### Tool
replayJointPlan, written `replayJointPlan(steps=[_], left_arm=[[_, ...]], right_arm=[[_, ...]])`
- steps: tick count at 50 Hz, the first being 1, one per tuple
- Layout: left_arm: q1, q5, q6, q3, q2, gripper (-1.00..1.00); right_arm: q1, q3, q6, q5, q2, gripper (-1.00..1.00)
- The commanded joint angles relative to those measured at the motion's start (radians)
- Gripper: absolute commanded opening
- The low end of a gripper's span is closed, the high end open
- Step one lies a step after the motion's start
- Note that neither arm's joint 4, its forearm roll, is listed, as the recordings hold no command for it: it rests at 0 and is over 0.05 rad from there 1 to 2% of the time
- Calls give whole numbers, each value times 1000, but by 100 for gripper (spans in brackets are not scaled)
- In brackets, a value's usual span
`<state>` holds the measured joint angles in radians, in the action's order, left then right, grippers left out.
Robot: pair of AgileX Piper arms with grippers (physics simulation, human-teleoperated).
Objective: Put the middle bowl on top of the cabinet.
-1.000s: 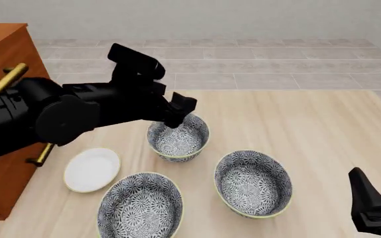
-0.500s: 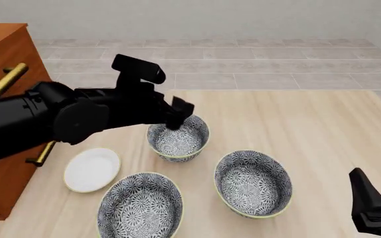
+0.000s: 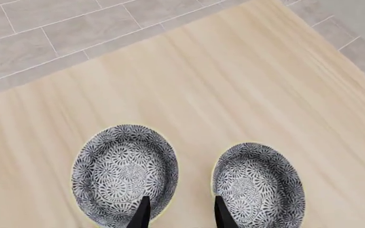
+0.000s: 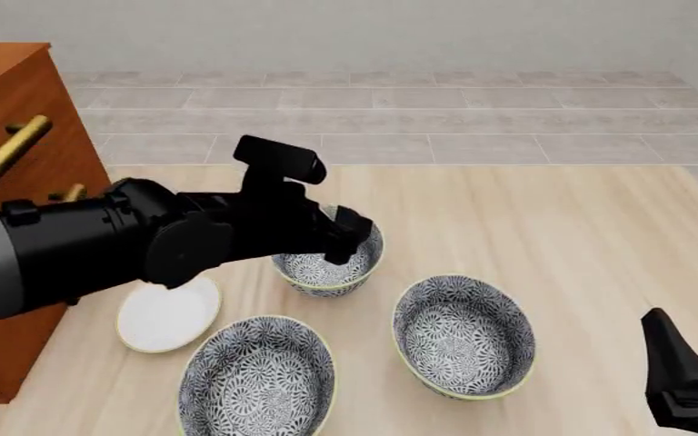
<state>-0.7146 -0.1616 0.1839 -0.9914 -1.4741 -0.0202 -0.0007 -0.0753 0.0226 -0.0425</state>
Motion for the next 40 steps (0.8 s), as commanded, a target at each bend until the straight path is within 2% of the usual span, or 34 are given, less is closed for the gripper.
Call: replayJointPlan(steps=[1, 40], left_arm=[[-17, 34, 29, 7, -43, 100], [-76, 112, 138, 12, -125, 100]], right_arm=[[-1, 0, -6, 0, 1, 100], [6, 0, 6, -21, 33, 100]])
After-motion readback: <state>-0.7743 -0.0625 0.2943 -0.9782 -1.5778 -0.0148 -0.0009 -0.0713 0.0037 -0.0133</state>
